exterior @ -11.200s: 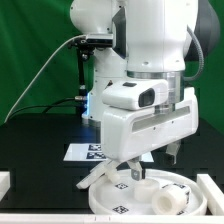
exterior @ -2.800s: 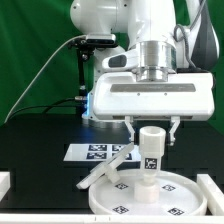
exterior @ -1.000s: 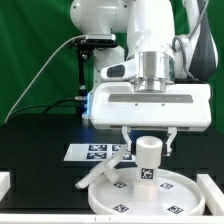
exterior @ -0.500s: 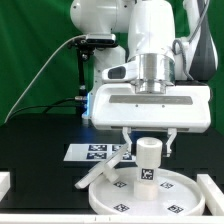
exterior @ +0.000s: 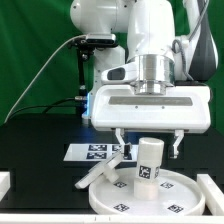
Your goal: Assemble round table
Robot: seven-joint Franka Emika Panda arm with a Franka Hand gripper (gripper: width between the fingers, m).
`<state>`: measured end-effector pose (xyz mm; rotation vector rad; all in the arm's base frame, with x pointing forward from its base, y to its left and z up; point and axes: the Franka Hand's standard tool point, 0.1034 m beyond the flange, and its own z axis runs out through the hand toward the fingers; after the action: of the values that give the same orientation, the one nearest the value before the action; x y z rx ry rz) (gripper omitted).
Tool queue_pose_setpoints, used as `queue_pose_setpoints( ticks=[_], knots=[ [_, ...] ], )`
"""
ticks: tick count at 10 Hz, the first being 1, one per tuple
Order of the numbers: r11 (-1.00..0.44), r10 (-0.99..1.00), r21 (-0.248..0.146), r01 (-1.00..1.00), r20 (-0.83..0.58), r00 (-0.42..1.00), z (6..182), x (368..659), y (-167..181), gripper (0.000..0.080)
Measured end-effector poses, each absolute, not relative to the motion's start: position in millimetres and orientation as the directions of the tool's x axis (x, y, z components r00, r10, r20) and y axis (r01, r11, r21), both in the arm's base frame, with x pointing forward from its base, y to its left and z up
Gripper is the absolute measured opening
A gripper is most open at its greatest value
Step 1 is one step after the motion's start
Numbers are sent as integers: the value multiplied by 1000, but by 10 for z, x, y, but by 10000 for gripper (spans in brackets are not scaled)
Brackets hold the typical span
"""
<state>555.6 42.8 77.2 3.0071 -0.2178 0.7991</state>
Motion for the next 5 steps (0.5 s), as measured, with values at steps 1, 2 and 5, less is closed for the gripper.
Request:
queue_pose_setpoints(
  ticks=[1, 2, 5],
  knots=[
    [-990, -139, -34, -139, 455, 879, 810, 5529, 481, 644],
    [-989, -151, -57, -140, 409, 900, 860, 5514, 535, 649],
    [-985, -162, -100, -141, 243, 956, 860, 5558, 570, 649]
  ],
)
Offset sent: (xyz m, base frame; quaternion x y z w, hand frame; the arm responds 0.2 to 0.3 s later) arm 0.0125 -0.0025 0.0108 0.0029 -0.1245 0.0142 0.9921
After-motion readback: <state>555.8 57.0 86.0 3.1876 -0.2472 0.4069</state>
